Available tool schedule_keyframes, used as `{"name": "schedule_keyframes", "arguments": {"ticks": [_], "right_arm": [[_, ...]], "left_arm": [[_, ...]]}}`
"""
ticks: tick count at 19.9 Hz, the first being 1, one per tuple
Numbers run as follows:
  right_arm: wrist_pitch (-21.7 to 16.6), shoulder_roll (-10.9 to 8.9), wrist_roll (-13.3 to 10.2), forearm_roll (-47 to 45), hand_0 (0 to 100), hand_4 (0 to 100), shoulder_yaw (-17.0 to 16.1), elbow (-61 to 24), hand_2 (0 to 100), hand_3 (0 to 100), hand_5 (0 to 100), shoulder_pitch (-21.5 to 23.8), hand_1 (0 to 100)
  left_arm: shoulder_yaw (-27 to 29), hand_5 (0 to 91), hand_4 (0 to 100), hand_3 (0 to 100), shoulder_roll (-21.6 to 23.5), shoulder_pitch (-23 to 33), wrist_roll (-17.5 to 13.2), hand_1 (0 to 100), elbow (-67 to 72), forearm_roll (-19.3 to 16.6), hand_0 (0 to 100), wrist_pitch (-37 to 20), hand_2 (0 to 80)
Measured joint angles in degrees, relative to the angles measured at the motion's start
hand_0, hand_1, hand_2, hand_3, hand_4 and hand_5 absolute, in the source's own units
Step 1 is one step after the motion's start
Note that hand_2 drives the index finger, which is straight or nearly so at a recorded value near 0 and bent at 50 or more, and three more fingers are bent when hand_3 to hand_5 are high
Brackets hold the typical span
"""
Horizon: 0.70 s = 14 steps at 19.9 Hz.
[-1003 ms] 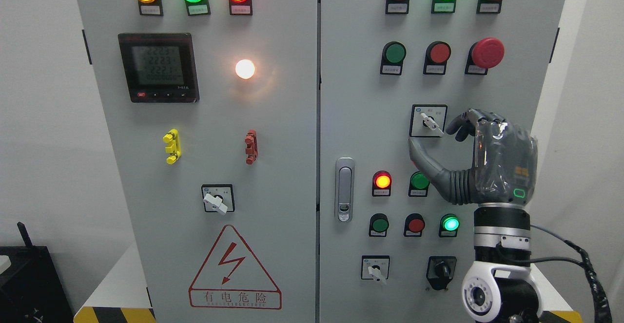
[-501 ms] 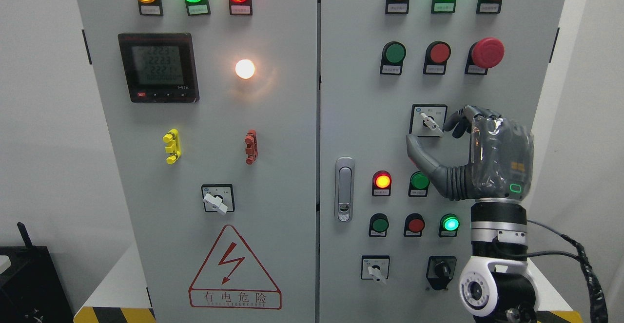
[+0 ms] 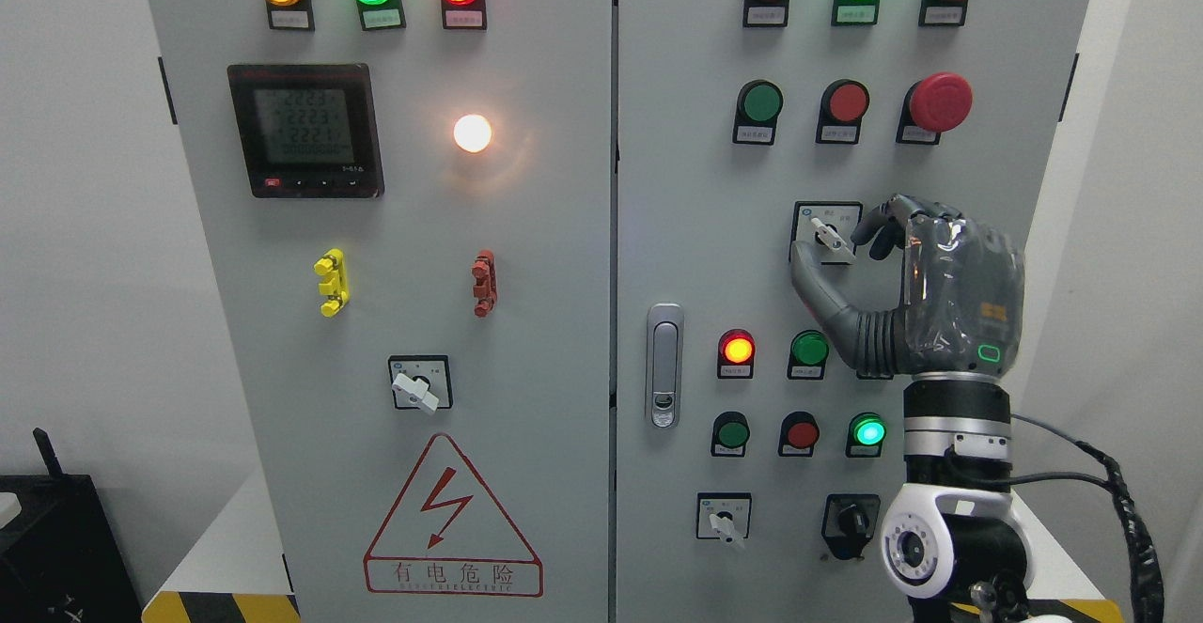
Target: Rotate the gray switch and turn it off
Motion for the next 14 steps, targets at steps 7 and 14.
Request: {"name": "schedule_keyframes", "arguments": {"ticks": [7,14], "right_arm": [[0.27,0.02,-0.12,0.00,22,72,-0.01,0.33,60,76,83,-0.03,32],[0.88,0.03,-0.32,0.02,21,72,0.00,0.55,61,76,83,-0.12,33]], "left_arm": [[0.00,0.0,0,0,0.00,0.00,0.00,39,-0.01,0.00,12,0.00,0.0],[0.00,0.0,0,0,0.00,0.00,0.00,39,-0.01,0.00,12,0.00,0.0]]}}
